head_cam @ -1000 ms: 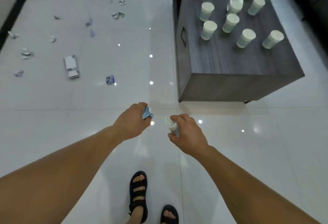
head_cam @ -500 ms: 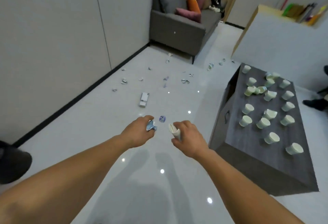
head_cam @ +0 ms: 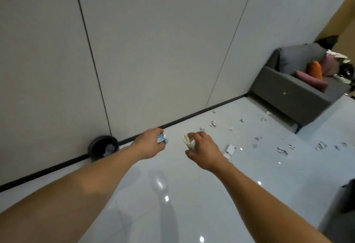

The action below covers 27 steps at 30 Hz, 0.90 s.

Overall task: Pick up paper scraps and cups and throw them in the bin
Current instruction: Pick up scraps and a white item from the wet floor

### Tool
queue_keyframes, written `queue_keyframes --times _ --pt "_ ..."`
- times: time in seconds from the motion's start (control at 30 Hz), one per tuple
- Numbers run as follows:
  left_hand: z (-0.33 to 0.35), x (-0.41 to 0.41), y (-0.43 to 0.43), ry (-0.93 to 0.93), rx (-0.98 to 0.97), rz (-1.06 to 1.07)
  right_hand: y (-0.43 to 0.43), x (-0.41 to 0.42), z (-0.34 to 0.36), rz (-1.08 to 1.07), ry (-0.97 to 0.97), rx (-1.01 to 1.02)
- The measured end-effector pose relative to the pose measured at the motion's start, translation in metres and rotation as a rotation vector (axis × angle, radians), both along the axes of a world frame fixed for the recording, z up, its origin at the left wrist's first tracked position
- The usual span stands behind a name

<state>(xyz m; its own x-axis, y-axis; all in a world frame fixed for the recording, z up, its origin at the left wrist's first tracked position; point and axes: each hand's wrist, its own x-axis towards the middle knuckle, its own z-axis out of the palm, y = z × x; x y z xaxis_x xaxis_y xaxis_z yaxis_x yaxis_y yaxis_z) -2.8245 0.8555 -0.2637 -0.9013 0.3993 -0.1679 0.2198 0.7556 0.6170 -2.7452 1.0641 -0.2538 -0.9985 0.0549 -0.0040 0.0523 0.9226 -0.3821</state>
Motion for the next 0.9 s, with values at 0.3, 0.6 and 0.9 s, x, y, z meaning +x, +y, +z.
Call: queue_keyframes --times 0.3,0.6,0.9 --pt "-0.007 -0.091 -0.130 -0.017 -0.002 0.216 -0.105 -0.143 -0.002 0.212 0.006 0.012" --pt "-0.020 -0.207 -0.204 -0.053 -0.125 0.431 -0.184 -0.309 -0.032 0.419 -0.029 -0.076" --pt "-0.084 -0.300 -0.254 -0.196 -0.136 0.466 -0.250 -0.426 -0.096 0.521 -0.221 -0.058"
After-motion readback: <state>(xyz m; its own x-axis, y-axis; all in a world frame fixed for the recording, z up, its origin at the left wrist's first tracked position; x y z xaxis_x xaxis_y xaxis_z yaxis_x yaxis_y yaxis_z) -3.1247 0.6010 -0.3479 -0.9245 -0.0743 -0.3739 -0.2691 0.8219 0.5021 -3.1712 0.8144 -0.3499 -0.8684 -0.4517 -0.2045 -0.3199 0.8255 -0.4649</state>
